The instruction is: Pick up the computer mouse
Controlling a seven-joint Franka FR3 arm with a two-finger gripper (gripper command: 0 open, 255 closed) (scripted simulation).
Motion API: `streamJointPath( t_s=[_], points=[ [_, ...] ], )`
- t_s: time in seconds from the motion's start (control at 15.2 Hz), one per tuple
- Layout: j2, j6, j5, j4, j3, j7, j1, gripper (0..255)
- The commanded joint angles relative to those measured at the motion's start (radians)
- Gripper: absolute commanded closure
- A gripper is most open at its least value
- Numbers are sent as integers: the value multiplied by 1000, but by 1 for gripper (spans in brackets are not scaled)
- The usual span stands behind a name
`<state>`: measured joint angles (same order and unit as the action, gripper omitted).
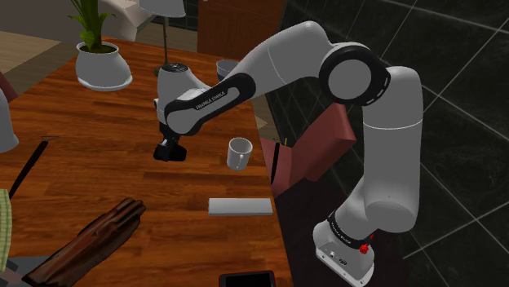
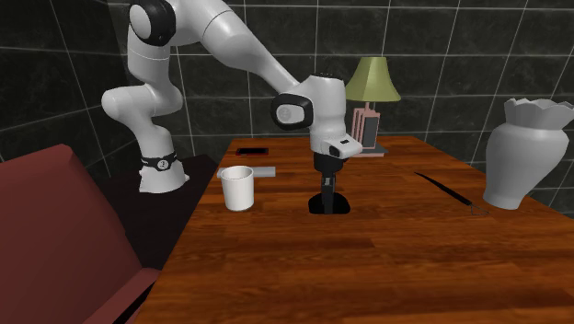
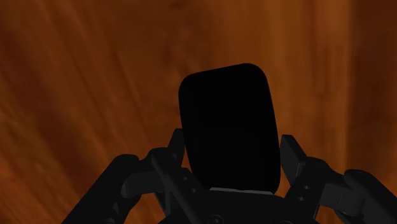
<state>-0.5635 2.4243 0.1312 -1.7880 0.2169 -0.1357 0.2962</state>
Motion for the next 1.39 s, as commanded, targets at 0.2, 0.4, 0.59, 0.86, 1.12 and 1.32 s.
streamJointPath(
  t_s=[0.2, 0.4, 0.59, 0.86, 1.12, 1.32],
  points=[
    [0, 1, 0, -2, 0, 0, -1, 255],
    [26, -28, -7, 1, 5, -4, -4, 255],
    [51, -57, -14, 6, 10, -8, -8, 255],
    [82, -98, -23, 16, 16, -12, -12, 255],
    [111, -140, -32, 30, 21, -17, -15, 255],
    [119, -152, -34, 34, 22, -18, -16, 255]
  ],
)
